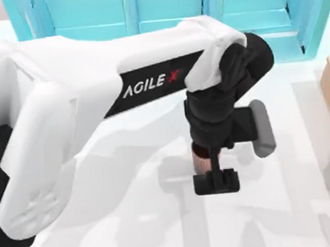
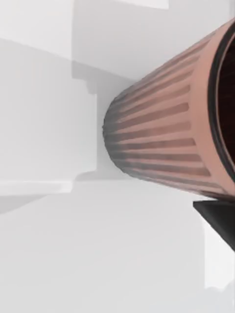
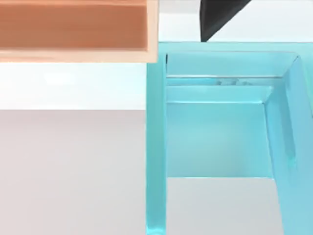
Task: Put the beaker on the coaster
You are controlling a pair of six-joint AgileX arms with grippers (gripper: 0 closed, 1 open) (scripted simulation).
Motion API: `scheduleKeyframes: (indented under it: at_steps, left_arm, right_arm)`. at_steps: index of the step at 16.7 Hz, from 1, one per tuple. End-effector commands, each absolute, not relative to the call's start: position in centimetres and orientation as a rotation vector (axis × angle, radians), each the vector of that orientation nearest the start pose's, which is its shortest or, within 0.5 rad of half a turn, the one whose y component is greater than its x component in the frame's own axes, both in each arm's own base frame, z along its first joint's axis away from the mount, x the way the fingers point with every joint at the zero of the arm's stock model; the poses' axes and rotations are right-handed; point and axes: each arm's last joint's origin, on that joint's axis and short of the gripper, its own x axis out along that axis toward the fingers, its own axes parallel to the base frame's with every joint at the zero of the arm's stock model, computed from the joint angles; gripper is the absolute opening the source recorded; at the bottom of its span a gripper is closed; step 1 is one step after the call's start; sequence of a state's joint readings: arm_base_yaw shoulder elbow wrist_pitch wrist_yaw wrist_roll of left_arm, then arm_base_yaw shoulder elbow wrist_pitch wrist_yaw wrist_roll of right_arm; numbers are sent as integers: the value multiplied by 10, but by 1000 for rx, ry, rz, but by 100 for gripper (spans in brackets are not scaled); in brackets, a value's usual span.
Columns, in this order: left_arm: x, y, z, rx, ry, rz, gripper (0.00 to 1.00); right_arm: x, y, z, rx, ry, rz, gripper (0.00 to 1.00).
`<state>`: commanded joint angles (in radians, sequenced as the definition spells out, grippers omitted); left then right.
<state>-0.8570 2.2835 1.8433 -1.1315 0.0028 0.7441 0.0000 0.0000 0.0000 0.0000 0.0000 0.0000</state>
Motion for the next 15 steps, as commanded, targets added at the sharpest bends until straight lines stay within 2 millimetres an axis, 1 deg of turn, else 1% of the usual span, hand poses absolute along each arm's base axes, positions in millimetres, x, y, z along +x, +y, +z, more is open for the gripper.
scheduleKeyframes:
  at_steps: [4,15]
  left_arm:
    - [295,-333,148,1225,1201,-1223,100]
    - [295,-333,148,1225,1201,-1223,17]
  right_arm:
    - [106,-1,160,0,0,0,100]
    - [106,-1,160,0,0,0,100]
